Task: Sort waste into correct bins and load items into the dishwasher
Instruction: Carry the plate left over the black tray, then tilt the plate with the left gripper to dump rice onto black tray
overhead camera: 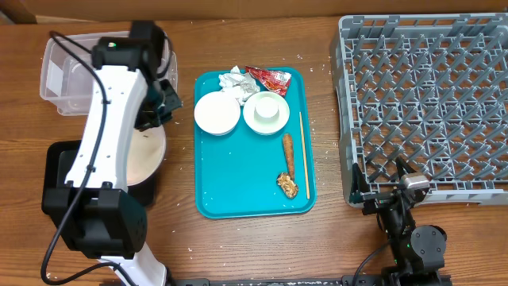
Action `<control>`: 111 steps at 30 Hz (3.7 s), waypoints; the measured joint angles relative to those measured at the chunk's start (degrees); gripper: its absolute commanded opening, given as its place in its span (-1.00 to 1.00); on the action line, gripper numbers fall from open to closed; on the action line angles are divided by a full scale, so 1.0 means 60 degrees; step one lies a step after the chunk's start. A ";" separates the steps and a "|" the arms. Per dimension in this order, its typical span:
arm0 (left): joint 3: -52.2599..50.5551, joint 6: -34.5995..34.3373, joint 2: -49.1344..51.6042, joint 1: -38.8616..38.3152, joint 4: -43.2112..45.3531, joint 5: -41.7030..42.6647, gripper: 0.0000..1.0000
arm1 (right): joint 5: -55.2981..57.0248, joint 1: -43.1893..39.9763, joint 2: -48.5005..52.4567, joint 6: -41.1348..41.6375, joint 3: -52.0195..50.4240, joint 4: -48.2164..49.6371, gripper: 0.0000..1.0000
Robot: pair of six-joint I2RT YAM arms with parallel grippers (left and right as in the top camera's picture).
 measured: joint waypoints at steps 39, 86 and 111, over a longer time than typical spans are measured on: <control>-0.0022 0.3009 0.0000 0.3657 0.0219 0.4860 -0.92 | 0.0000 0.0000 0.0000 0.0000 0.0000 0.0000 1.00; -0.0135 0.6521 0.0000 0.6397 -0.1049 0.8353 -0.92 | 0.0000 0.0000 0.0000 -0.0004 0.0000 0.0004 1.00; -0.1683 0.7417 0.0000 0.6790 -0.1228 0.9978 -0.91 | 0.0004 0.0000 0.0000 -0.0004 0.0000 0.0004 1.00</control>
